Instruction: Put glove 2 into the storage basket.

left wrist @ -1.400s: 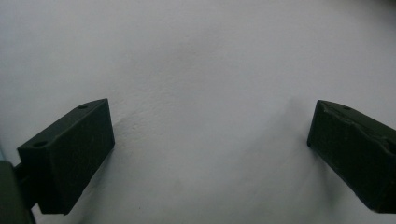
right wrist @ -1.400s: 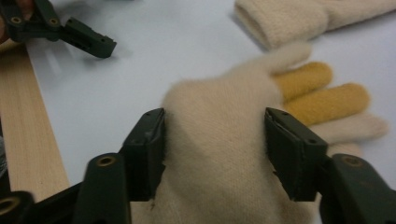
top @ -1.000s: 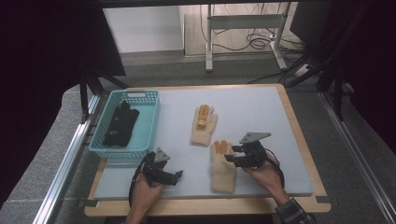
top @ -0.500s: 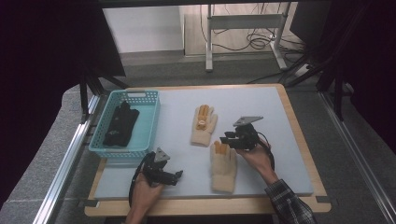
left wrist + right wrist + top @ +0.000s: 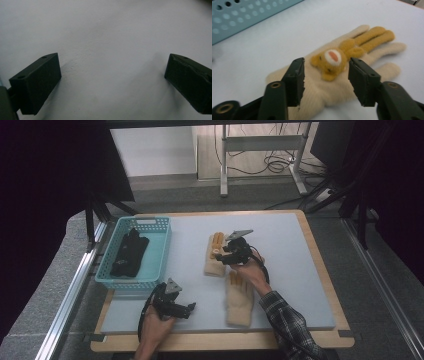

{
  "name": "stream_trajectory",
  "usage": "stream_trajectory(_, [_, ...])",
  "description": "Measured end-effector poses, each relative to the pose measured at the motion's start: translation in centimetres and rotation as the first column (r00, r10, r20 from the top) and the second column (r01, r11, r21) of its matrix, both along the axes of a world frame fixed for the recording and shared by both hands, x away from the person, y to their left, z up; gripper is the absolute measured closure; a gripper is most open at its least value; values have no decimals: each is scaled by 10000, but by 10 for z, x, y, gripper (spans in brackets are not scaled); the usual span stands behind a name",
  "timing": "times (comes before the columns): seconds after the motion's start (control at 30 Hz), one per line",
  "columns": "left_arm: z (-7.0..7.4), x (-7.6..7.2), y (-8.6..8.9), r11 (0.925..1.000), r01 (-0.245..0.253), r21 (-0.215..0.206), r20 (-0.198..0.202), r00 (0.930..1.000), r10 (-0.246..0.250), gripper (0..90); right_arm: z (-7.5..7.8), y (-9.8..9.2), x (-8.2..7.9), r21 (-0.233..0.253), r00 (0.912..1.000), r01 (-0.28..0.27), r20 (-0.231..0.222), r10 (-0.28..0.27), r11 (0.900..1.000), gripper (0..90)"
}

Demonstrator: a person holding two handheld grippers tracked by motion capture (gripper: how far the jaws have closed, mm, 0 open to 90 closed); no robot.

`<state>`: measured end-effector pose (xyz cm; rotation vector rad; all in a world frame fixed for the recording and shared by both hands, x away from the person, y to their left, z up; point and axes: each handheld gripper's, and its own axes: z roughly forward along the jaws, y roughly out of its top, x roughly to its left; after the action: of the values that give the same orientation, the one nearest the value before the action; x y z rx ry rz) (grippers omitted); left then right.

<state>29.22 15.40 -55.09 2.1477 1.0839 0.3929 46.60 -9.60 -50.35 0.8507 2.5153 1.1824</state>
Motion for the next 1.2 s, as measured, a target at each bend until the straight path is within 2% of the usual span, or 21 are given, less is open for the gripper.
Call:
stream_trajectory(0.2, [0, 0, 0, 10000, -1, -13, 5, 10000, 1, 10, -13, 16, 11, -391, 9998, 8, 183, -1, 9992, 405])
stream_trajectory(0.23, [0, 0, 0, 10000, -8, -23, 0, 10000, 8, 9, -15, 18, 13, -547, 9997, 14, 236, -1, 9985, 405])
stream_trajectory(0.27, [0, 0, 0, 10000, -1, -13, 8, 10000, 1, 9, -20, 23, 16, -928, 9994, 98, 337, -67, 9956, 423])
stream_trajectory(0.3, [0, 0, 0, 10000, -1, -13, 8, 10000, 1, 9, -20, 23, 16, -928, 9994, 98, 337, -67, 9956, 423])
stream_trajectory(0.33, [0, 0, 0, 10000, -1, -15, 7, 10000, 1, 9, -26, 26, 17, -1144, 9997, 120, 234, -93, 9934, 493])
stream_trajectory(0.37, [0, 0, 0, 10000, -2, -16, 8, 10000, 2, 9, -26, 26, 17, -1144, 9997, 120, 234, -93, 9934, 493])
stream_trajectory(0.4, [0, 0, 0, 10000, -2, -16, 7, 10000, 2, 9, -26, 26, 17, -1055, 9996, 155, 235, -131, 9943, 519])
stream_trajectory(0.43, [0, 0, 0, 10000, 0, -17, 6, 10000, 0, 9, -25, 26, 15, -1022, 9993, 310, 242, -287, 9943, 589])
stream_trajectory(0.47, [0, 0, 0, 10000, 0, -17, 6, 10000, 0, 9, -25, 26, 15, -1022, 9993, 310, 242, -287, 9943, 589])
stream_trajectory(0.5, [0, 0, 0, 10000, -5, -21, 5, 10000, 5, 10, -21, 25, 12, -1199, 9989, 338, 368, -296, 9922, 614])
stream_trajectory(0.57, [0, 0, 0, 10000, -6, -23, 6, 10000, 6, 10, -18, 25, 10, -1257, 9987, 311, 442, -257, 9916, 618])
stream_trajectory(0.67, [0, 0, 0, 10000, -10, -34, 2, 10000, 10, 10, -3, 19, 5, -905, 9984, 221, 544, -172, 9956, 624])
stream_trajectory(0.7, [0, 0, 0, 10000, -10, -34, 2, 10000, 10, 10, -3, 19, 5, -905, 9984, 221, 544, -172, 9956, 624])
stream_trajectory(0.73, [0, 0, 0, 10000, 1, -3, 9, 10000, -1, 10, 5, 16, 1, -851, 9978, 141, 654, -85, 9963, 624])
stream_trajectory(0.77, [0, 0, 0, 10000, 1, -3, 9, 10000, -1, 10, 5, 16, 1, -851, 9978, 141, 654, -85, 9963, 624])
stream_trajectory(0.83, [0, 0, 0, 10000, 4, 0, 18, 10000, -4, 10, 18, 11, -5, -598, 9975, 24, 705, 18, 9982, 624])
stream_trajectory(0.87, [0, 0, 0, 10000, 4, 0, 18, 10000, -4, 10, 18, 11, -5, -598, 9975, 24, 705, 18, 9982, 624])
stream_trajectory(0.9, [0, 0, 0, 10000, 8, 12, 16, 10000, -8, 11, 26, 8, -9, -429, 9974, -51, 718, 82, 9991, 624])
stream_trajectory(0.97, [0, 0, 0, 10000, 8, 6, 23, 10000, -8, 11, 30, 6, -12, -370, 9973, -98, 729, 125, 9993, 624])
stream_trajectory(1.2, [0, 0, 0, 10000, 16, 12, 17, 10000, -16, 11, 61, -12, -36, -12, 9951, -546, 819, 545, 9985, 625])
